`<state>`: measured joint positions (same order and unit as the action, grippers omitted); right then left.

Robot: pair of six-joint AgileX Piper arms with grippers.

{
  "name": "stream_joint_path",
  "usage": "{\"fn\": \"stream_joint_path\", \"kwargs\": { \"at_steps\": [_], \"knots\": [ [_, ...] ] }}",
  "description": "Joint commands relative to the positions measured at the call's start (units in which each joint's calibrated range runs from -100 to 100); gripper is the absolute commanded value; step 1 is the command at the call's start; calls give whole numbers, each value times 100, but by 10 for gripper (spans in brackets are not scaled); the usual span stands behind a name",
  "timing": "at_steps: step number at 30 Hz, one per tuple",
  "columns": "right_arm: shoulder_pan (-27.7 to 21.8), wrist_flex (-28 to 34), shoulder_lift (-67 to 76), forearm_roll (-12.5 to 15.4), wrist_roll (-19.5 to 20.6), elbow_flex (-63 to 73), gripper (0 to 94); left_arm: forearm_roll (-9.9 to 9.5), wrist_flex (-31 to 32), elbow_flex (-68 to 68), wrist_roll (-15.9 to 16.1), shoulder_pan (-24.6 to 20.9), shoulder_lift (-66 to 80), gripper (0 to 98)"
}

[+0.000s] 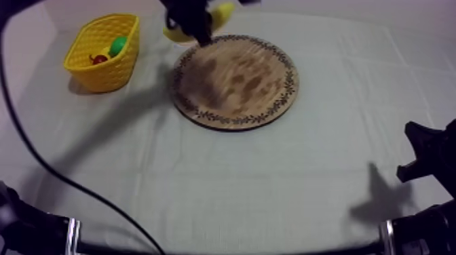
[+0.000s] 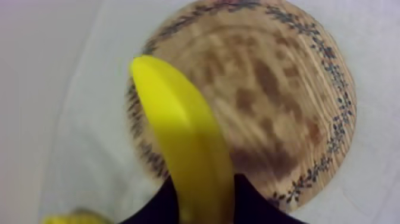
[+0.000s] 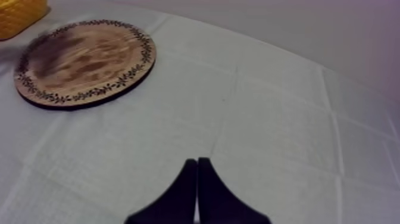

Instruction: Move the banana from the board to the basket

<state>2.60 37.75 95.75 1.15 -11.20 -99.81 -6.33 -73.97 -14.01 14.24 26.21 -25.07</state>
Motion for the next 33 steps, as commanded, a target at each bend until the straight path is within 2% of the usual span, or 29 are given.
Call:
{"fn": "stream_joint_path", "kwargs": {
  "at_steps": [1, 7, 10, 20, 26, 33],
  "knots": [
    [0, -1, 0, 0, -1, 3, 3, 39, -187, 198, -287, -178, 946, 242],
    [0, -1, 0, 0, -1, 3, 3, 93, -781, -11, -940, -806, 1589, 256],
    [0, -1, 0, 0, -1, 3, 3, 70, -908, -267, -1144, -1150, 1644, 255],
    [0, -1, 0, 0, -1, 3, 3, -110, -974, -1066, -1336, -1892, 998, 232],
    [0, -1, 0, 0, -1, 3, 3, -167, -925, -1134, -1450, -2083, 372, 230],
    [0, -1, 0, 0, -1, 3, 3, -142, -758, -916, -1510, -2167, -268, 232]
  ]
}}
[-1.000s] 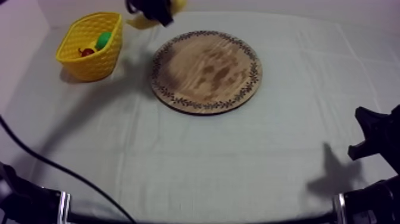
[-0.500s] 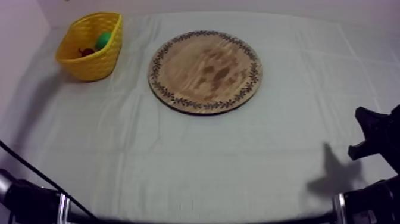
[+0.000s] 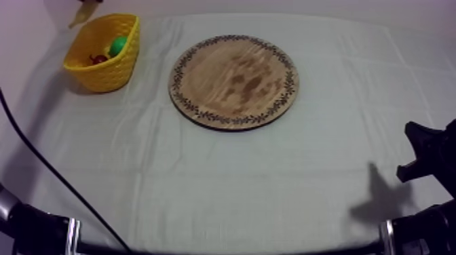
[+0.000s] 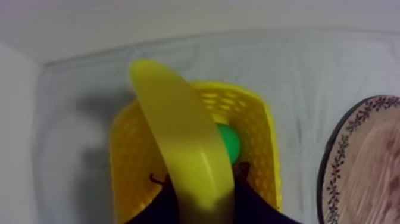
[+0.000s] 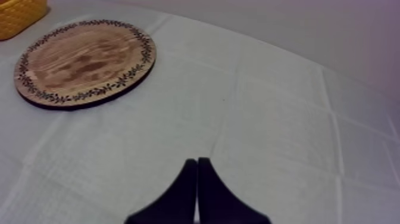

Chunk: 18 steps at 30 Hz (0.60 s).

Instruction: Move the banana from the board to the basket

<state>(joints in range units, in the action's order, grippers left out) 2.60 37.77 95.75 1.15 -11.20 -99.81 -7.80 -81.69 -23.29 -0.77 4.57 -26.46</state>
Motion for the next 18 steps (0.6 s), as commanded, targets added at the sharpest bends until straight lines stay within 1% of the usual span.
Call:
{"fn": "stream_joint_path", "kwargs": {
  "at_steps": [1, 7, 11, 14, 18],
  "knots": [
    [0, -3, 0, 0, -1, 3, 3, 11, 24, 28, -20, -6, -210, 232],
    [0, -3, 0, 0, -1, 3, 3, 16, 157, 77, -107, -38, -632, 230],
    [0, -3, 0, 0, -1, 3, 3, -1, 389, 83, -165, -82, -876, 219],
    [0, -3, 0, 0, -1, 3, 3, -23, 567, 112, -181, -106, -1032, 205],
    [0, -3, 0, 0, -1, 3, 3, -48, 643, 112, -187, -123, -1160, 200]
  ]
}}
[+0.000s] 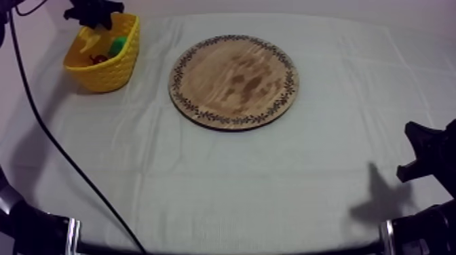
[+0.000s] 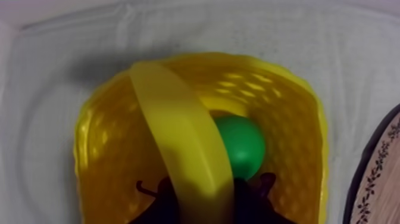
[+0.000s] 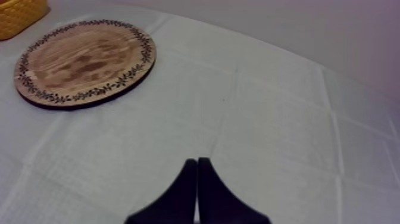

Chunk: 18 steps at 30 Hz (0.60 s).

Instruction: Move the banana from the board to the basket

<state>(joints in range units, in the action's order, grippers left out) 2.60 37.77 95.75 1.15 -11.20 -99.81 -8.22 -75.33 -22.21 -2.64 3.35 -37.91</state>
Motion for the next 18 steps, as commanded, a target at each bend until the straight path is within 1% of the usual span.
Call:
{"fn": "stream_joint_path", "kwargs": {
  "at_steps": [1, 3, 4, 6, 9, 11, 14, 18],
  "knots": [
    [0, -3, 0, 0, -1, 3, 3, -10, 10, 3, 2, -4, -35, 203],
    [0, -3, 0, 0, -1, 3, 3, -12, 7, 1, 15, -9, -59, 220],
    [0, -3, 0, 0, -1, 3, 3, -9, 3, 1, 17, -10, -60, 257],
    [0, -3, 0, 0, -1, 3, 3, 34, -30, 4, 86, -23, -42, 384],
    [0, -3, 0, 0, -1, 3, 3, 166, -129, 42, 328, -62, 25, 605],
    [0, -3, 0, 0, -1, 3, 3, 249, -187, 49, 455, -83, 79, 699],
    [0, -3, 0, 0, -1, 3, 3, 316, -205, 57, 523, -99, 159, 758],
    [0, -3, 0, 0, -1, 3, 3, 323, -103, 126, 447, -103, 265, 754]
  ]
}}
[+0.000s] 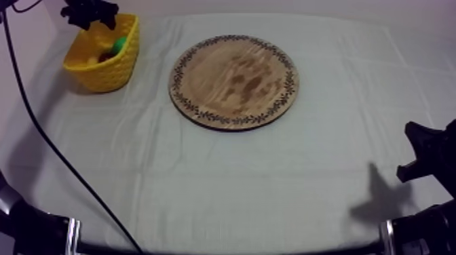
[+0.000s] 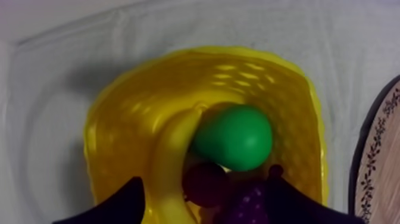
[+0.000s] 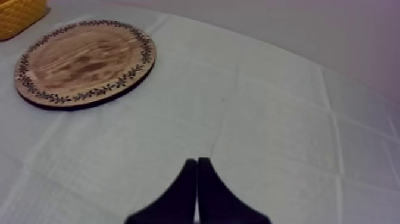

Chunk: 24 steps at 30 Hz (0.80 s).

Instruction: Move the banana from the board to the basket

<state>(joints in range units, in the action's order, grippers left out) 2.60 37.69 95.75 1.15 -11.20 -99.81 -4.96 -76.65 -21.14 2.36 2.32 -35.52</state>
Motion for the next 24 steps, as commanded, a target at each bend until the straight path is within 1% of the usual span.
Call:
{"fn": "stream_joint_path", "kwargs": {
  "at_steps": [1, 3, 4, 9, 12, 15, 16, 19, 24],
  "knots": [
    [0, 6, 0, 0, -1, 3, 3, -12, 63, 44, -78, 1, 59, 741],
    [0, 6, 0, 0, -1, 3, 3, -39, 143, 106, -132, 2, 147, 692],
    [0, 6, 0, 0, -1, 3, 3, -63, 198, 145, -164, 2, 203, 652],
    [0, 6, 0, 0, -1, 3, 3, -133, 541, 443, -260, -32, 674, 401],
    [0, 6, 0, 0, -1, 3, 3, -128, 817, 734, -274, -103, 1138, 284],
    [0, 6, 0, 0, -1, 3, 3, -102, 1093, 1097, -221, -174, 1736, 139],
    [0, 6, 0, 0, -1, 3, 3, -95, 1172, 1235, -205, -195, 1959, 107],
    [0, 6, 0, 0, -1, 3, 3, -62, 1372, 1723, -147, -250, 2697, 54],
    [0, 6, 0, 0, -1, 3, 3, -45, 1538, 2742, -101, -264, 4102, 27]
  ]
}}
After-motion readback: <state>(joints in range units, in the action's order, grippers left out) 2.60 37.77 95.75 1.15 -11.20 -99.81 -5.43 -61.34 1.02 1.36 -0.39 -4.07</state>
